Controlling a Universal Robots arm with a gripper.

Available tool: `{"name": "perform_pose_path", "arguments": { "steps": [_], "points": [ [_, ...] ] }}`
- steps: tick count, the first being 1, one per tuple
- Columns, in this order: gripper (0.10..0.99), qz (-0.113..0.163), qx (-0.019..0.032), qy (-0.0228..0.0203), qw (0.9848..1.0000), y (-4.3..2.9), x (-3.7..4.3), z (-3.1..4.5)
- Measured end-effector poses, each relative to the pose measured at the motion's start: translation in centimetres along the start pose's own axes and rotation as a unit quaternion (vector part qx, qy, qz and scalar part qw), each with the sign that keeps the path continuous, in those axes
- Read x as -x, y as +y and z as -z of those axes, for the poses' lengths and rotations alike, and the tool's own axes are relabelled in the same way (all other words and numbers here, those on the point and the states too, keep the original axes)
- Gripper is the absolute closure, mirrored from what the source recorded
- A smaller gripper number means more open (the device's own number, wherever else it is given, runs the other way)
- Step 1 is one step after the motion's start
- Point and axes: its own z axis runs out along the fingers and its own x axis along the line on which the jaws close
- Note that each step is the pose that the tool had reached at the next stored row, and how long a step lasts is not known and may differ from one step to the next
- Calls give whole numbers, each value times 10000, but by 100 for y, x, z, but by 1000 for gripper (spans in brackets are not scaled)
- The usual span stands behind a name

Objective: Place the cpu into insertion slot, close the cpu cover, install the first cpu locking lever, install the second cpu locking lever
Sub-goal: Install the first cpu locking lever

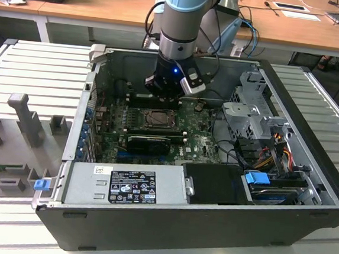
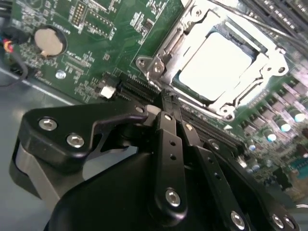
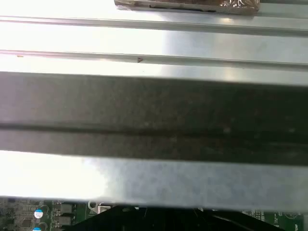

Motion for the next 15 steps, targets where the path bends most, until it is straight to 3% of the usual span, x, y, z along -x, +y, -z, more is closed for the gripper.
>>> {"name": "perform_pose_path", "arguments": {
  "steps": [1, 15],
  "points": [
    [980, 0, -3, 0, 10000, 4, 0, 40],
    [980, 0, -5, 1, 10000, -67, -3, 48]
  ]
}}
